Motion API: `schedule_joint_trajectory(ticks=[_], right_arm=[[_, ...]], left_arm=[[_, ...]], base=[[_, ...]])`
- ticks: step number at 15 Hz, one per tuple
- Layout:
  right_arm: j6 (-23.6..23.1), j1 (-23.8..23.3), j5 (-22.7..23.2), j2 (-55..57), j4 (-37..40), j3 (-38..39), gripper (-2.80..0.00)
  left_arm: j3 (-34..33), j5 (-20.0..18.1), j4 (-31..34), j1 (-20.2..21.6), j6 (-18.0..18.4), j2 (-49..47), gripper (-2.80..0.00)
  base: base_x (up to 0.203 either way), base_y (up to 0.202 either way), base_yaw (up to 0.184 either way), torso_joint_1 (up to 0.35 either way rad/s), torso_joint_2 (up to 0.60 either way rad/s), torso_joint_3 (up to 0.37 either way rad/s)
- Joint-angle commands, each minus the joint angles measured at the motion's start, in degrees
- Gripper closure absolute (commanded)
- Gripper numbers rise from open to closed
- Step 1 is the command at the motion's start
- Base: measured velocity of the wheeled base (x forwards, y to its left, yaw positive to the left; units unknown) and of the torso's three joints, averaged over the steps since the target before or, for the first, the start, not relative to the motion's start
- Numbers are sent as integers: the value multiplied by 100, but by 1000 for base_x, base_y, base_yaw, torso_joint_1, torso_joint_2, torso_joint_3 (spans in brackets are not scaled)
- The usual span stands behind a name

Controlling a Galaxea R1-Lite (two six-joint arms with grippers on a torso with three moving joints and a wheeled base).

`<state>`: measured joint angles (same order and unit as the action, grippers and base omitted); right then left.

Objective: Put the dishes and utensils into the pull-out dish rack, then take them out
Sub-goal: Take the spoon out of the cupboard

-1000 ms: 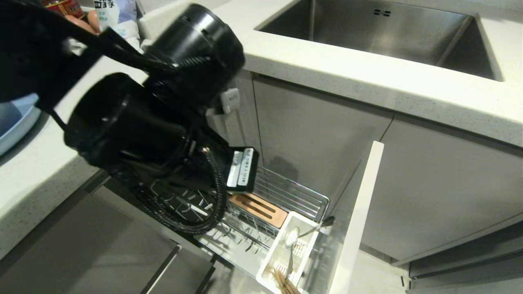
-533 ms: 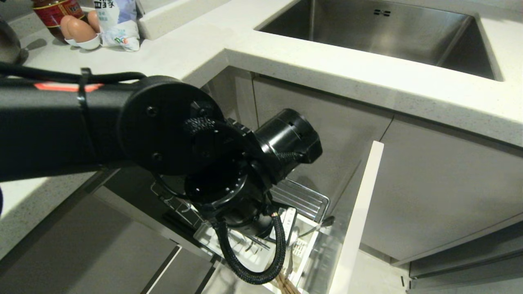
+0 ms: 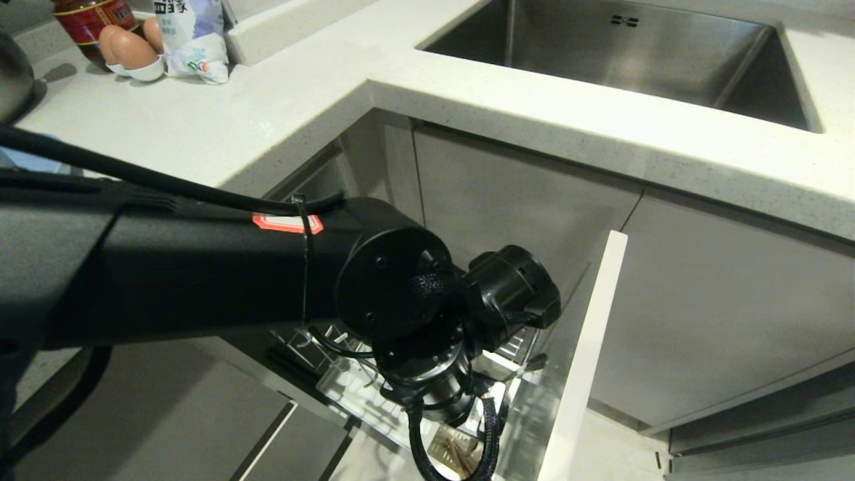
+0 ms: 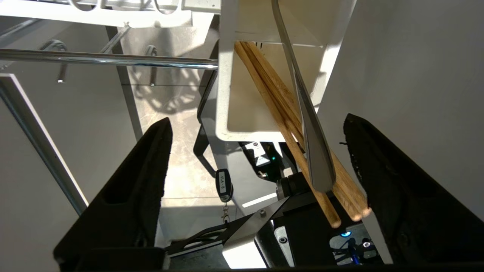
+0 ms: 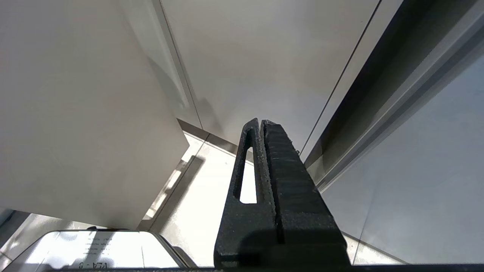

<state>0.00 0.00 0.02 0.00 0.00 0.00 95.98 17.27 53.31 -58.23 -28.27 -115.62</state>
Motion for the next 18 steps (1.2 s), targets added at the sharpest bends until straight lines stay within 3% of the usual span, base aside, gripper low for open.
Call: schedule_joint_trajectory(ticks=[1,18], right_arm=[[0,0,6,0,0,0,0],[0,0,2,0,0,0,0]], left_arm=[[-9,13,37,-4,-14,-124,-280],[-53,92,-172,40,-126,-391,-280]], base=[[0,0,0,0,0,0],[0,0,0,0,0,0]])
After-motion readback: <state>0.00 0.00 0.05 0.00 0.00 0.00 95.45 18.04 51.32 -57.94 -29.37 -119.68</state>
